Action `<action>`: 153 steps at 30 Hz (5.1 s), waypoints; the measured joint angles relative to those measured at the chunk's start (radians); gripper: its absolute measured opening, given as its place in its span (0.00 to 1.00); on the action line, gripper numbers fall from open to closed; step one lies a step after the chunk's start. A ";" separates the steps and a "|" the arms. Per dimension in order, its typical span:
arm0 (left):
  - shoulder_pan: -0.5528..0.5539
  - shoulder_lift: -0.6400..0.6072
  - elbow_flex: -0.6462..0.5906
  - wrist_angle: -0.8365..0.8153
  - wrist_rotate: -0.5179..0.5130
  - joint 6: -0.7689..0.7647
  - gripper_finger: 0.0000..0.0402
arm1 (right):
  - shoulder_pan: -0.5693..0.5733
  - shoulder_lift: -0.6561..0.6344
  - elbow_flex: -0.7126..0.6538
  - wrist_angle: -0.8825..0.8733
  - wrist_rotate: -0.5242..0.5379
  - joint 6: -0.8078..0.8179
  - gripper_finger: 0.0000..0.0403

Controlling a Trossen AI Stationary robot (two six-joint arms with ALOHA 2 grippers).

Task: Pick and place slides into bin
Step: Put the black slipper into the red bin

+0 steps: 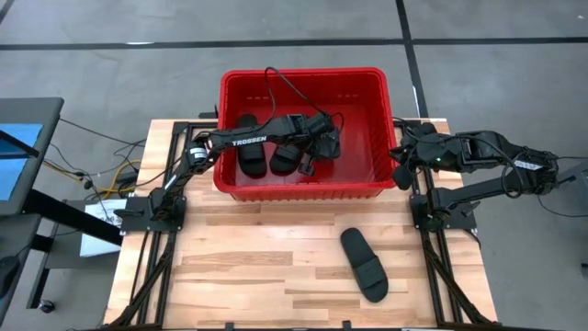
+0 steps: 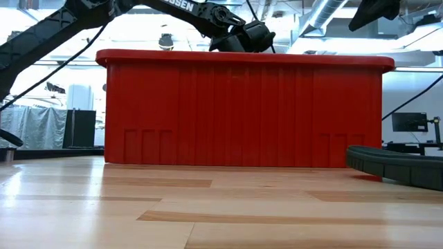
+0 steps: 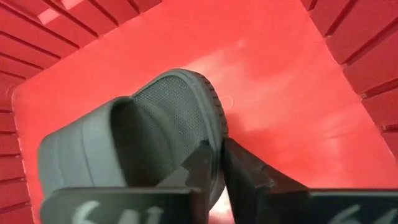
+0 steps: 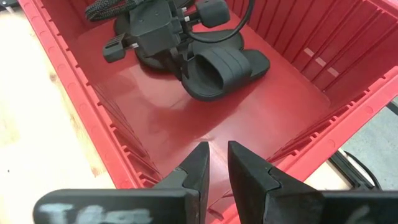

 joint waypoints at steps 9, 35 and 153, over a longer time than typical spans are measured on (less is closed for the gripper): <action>0.000 -0.001 0.001 0.001 -0.006 -0.018 0.29 | 0.000 0.000 0.000 -0.005 0.000 0.000 0.13; -0.028 -0.002 0.001 -0.014 -0.315 0.022 0.37 | 0.000 0.000 0.000 -0.005 0.000 -0.002 0.13; -0.439 -1.246 -1.278 0.696 -0.026 -0.830 0.37 | 1.082 0.868 -0.007 0.399 -0.292 0.773 0.18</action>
